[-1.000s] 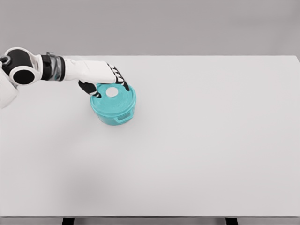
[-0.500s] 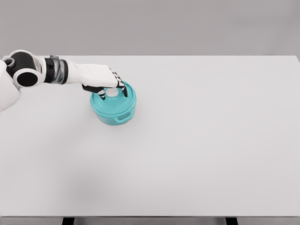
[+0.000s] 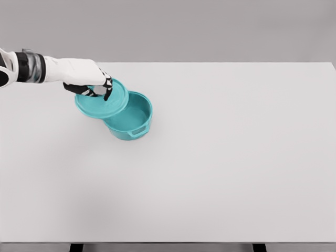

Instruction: Open the lid of the pot with left arm

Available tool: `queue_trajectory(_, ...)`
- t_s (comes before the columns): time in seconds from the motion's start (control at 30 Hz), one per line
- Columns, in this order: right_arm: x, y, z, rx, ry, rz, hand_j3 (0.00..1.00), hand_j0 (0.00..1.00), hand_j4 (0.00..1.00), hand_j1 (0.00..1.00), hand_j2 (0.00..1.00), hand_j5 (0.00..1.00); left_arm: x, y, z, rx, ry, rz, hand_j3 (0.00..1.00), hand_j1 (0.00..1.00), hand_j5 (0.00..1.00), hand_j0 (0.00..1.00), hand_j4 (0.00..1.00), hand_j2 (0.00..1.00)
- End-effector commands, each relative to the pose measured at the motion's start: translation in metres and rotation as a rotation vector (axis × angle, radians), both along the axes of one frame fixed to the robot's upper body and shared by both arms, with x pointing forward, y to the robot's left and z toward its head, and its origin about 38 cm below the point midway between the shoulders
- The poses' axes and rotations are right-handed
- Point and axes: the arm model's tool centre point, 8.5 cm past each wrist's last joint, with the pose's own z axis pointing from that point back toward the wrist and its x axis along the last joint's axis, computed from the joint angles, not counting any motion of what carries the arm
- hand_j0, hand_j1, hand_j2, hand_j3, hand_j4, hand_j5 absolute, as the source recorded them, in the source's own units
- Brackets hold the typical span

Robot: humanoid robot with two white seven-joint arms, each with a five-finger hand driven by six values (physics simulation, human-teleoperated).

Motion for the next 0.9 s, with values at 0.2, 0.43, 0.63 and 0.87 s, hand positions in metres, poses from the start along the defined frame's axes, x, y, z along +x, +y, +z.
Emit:
queue_trajectory(0.2, 0.0, 0.0, 0.0, 0.0, 0.0, 0.0, 1.0, 1.0, 1.0, 1.0, 1.0, 1.0, -0.018, 0.088, 0.015, 0.084, -0.013, 0.156, 0.4, 0.4, 0.4, 0.4, 0.4, 0.4)
queue_trajectory(0.43, 0.0, 0.0, 0.0, 0.0, 0.0, 0.0, 1.0, 1.0, 1.0, 1.0, 1.0, 1.0, -0.017, 0.084, 0.012, 0.079, -0.008, 0.151, 1.0, 1.0, 1.0, 1.0, 1.0, 1.0)
queue_trajectory(0.63, 0.0, 0.0, 0.0, -0.001, -0.001, 0.0, 1.0, 1.0, 1.0, 1.0, 1.0, 1.0, -0.014, 0.096, 0.008, 0.076, 0.006, 0.191, 1.0, 1.0, 1.0, 1.0, 1.0, 1.0)
queue_trajectory(0.87, 0.0, 0.0, 0.0, 0.0, 0.0, 0.0, 1.0, 1.0, 1.0, 1.0, 1.0, 1.0, 0.015, 0.163, -0.017, 0.006, 0.081, 0.477, 1.0, 1.0, 1.0, 1.0, 1.0, 1.0)
